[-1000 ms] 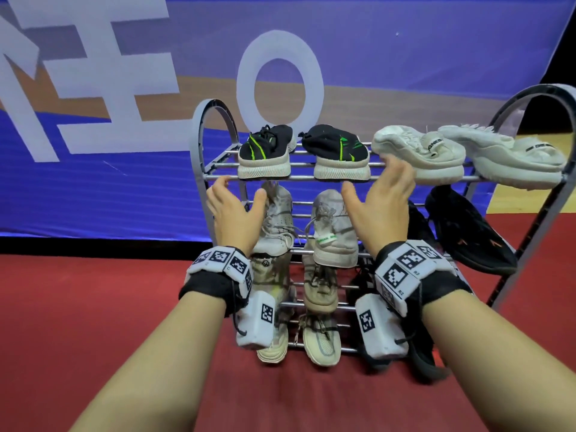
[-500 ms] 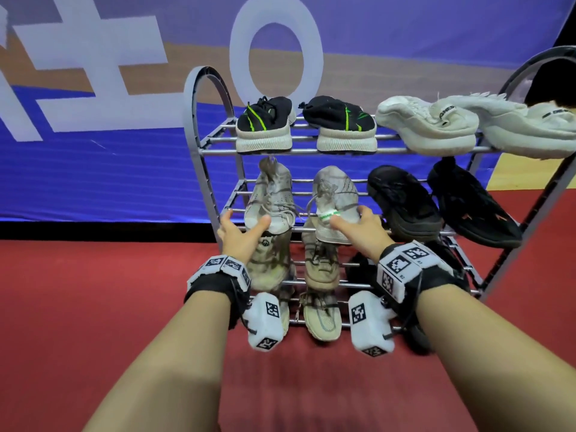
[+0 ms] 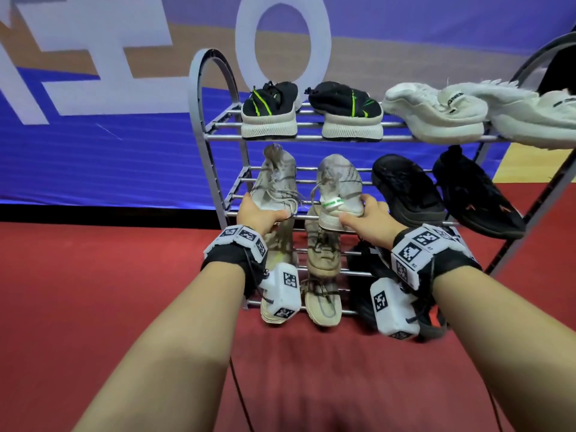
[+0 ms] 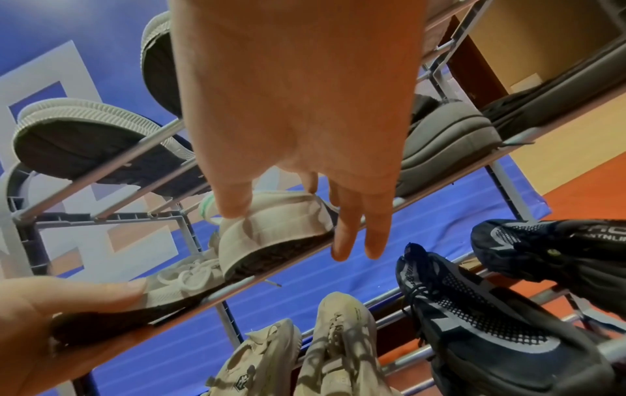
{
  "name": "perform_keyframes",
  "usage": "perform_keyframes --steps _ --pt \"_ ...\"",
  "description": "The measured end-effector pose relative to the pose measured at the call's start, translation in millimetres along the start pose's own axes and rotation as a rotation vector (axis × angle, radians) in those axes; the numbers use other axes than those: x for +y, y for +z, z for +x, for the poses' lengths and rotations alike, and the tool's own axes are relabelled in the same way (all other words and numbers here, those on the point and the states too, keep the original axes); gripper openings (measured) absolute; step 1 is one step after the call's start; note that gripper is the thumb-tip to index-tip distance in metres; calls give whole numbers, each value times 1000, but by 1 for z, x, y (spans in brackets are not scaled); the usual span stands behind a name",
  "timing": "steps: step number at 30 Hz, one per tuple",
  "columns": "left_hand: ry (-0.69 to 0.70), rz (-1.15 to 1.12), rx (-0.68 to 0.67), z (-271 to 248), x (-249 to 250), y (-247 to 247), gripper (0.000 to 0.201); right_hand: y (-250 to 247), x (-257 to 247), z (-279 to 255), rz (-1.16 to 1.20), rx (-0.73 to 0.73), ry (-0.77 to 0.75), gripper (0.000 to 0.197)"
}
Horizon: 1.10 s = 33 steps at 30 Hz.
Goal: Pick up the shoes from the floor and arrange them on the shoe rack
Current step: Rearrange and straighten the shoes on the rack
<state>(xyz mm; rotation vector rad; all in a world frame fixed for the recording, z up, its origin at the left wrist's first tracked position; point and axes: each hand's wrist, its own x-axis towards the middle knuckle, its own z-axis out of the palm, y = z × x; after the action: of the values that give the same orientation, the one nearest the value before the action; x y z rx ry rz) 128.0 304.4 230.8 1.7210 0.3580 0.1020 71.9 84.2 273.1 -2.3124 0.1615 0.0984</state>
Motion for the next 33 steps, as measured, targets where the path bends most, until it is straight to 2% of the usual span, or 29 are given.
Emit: perform_keyframes --steps 5,8,10,13,15,17,20,25,29,33 --pt "61 75 -4 -17 5 -8 117 -6 -8 -10 -42 -2 35 67" --pt "82 123 -57 -35 7 -19 79 -3 -14 -15 -45 -28 26 69" --pt "90 130 -88 -42 4 -27 77 -1 -17 -19 -63 -34 7 70" --pt "19 -13 -34 -44 -3 -34 62 3 -20 -24 -93 -50 -20 66" --pt "-85 -108 -15 -45 -4 -34 69 4 -20 -26 -117 -73 -19 65" --pt "-172 -266 -87 -48 -3 -29 74 4 -20 -29 -135 -83 -7 65" --pt "-166 -447 -148 -54 2 -24 54 1 -22 -36 -151 -93 -6 66" --pt "-56 -424 -116 -71 4 -26 57 -5 -30 -52 -162 -100 -63 65" --pt "-59 -482 -123 -94 15 -38 58 -11 -44 -69 -154 -119 -116 64" --pt "-115 -379 -208 -119 44 -59 50 -17 -58 -89 -127 -130 -208 60"
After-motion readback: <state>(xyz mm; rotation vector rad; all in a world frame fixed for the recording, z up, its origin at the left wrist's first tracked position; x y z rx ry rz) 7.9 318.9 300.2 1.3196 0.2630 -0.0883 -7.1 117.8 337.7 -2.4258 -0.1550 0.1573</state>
